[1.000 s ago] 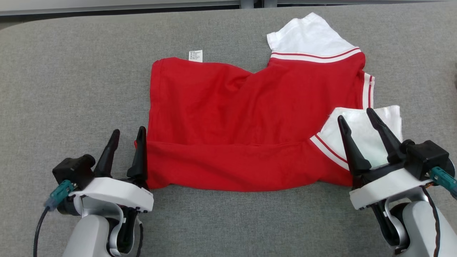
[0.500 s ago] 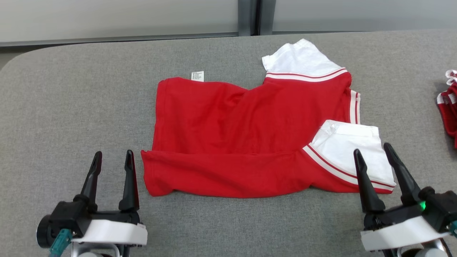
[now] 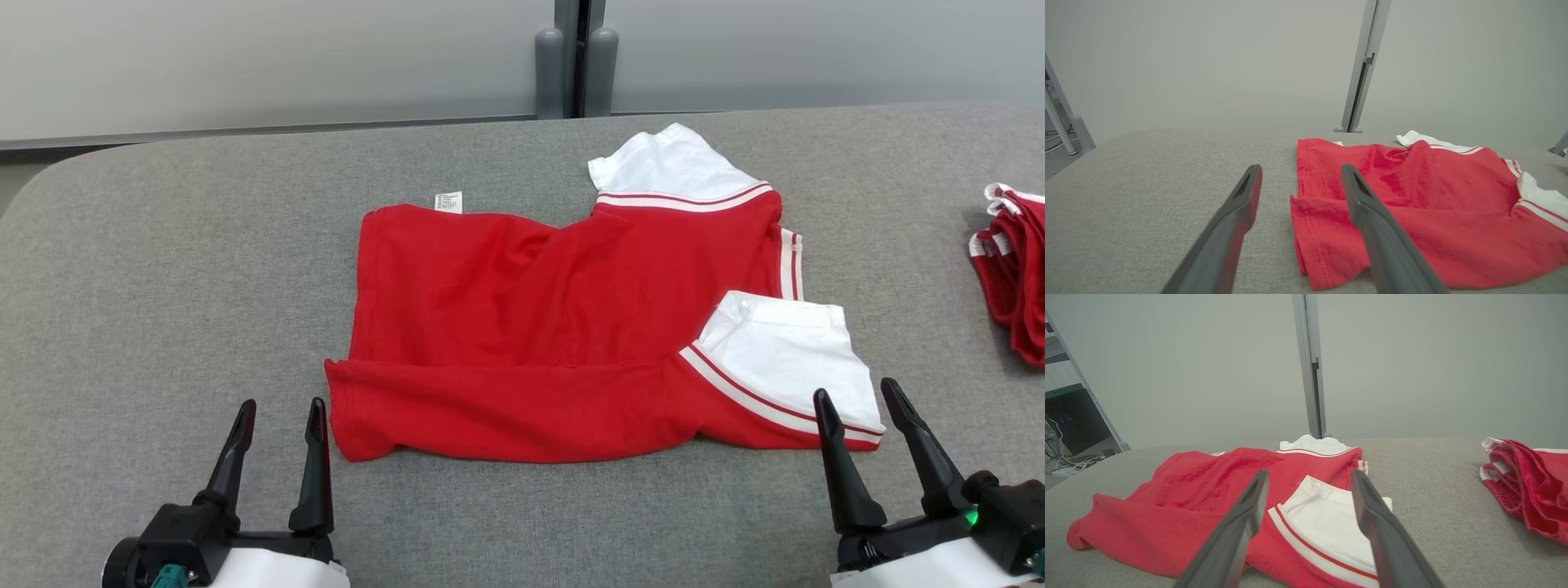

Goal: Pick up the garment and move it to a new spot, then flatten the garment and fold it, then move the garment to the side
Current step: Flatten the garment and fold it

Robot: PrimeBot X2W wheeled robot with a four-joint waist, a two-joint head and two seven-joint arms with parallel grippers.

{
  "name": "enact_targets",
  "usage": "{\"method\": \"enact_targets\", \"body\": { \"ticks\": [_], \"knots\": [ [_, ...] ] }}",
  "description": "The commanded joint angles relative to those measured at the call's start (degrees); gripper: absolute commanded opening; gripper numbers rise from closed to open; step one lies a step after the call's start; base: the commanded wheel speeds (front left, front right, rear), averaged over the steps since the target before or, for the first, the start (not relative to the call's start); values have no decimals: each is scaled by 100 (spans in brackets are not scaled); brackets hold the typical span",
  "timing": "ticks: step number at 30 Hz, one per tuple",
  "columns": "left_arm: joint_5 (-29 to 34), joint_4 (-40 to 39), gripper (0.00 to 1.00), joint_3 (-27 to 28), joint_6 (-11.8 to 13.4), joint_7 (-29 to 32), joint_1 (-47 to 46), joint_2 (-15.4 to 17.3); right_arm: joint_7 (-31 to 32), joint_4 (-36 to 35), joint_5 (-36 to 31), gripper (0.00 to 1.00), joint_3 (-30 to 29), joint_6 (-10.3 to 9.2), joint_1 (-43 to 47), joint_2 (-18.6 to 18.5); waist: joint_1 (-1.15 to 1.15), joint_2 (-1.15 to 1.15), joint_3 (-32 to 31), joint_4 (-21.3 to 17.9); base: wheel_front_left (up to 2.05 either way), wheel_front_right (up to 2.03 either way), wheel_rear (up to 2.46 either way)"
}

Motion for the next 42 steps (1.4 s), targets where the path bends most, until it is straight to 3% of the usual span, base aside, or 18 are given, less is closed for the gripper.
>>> {"method": "enact_targets", "body": {
  "ticks": [1, 10, 16, 24, 25, 26, 27, 29, 37, 42],
  "knots": [
    [4, 33, 100, 1, 10, -1, 50, 34, 21, 5, 17, 100, -1, 0, 42, -23, 0, 0, -5, 3, 0, 0, 0],
    [-100, 322, 100, -181, -124, 294, -226, 24, 44, 212, 94, 100, -149, -1, -118, -72, 0, 0, 122, 34, 0, 0, 0],
    [-416, 1148, 100, -294, -357, 654, -607, -43, -21, 1160, 359, 100, -444, 0, -395, -195, 0, 0, 438, -12, 0, 0, 0],
    [-1264, 2149, 100, -213, -737, 778, -1058, -206, -123, 2429, 1021, 100, -128, 0, -1091, -262, 0, 0, 735, -36, 0, 0, 0],
    [-1349, 2221, 84, -233, -773, 821, -1091, -212, -110, 2506, 1085, 100, -59, 0, -1160, -287, 0, 0, 748, -38, 0, 0, 0],
    [-1430, 2262, 32, -257, -816, 832, -1128, -220, -52, 2587, 1155, 100, 15, 0, -1223, -323, 0, 0, 765, -40, 0, 0, 0],
    [-1433, 2294, 0, -294, -842, 811, -1161, -231, -26, 2645, 1274, 65, 107, 0, -1284, -332, 0, 0, 777, -42, 0, 0, 0],
    [-1457, 2309, 0, -321, -884, 726, -1206, -222, -83, 2691, 1380, 0, 239, 0, -1396, -412, 0, 0, 796, -41, 0, 0, 0],
    [-1541, 1721, 0, -129, -945, 264, -1105, 33, -407, 2383, 1781, 0, 313, 0, -1215, -662, 0, 0, 764, 41, 0, 0, 0],
    [-1600, 1136, 0, -70, -864, 538, -743, 262, -328, 1965, 1839, 0, 94, 0, -734, -702, 0, 0, 602, 101, 0, 0, 0]
  ]
}}
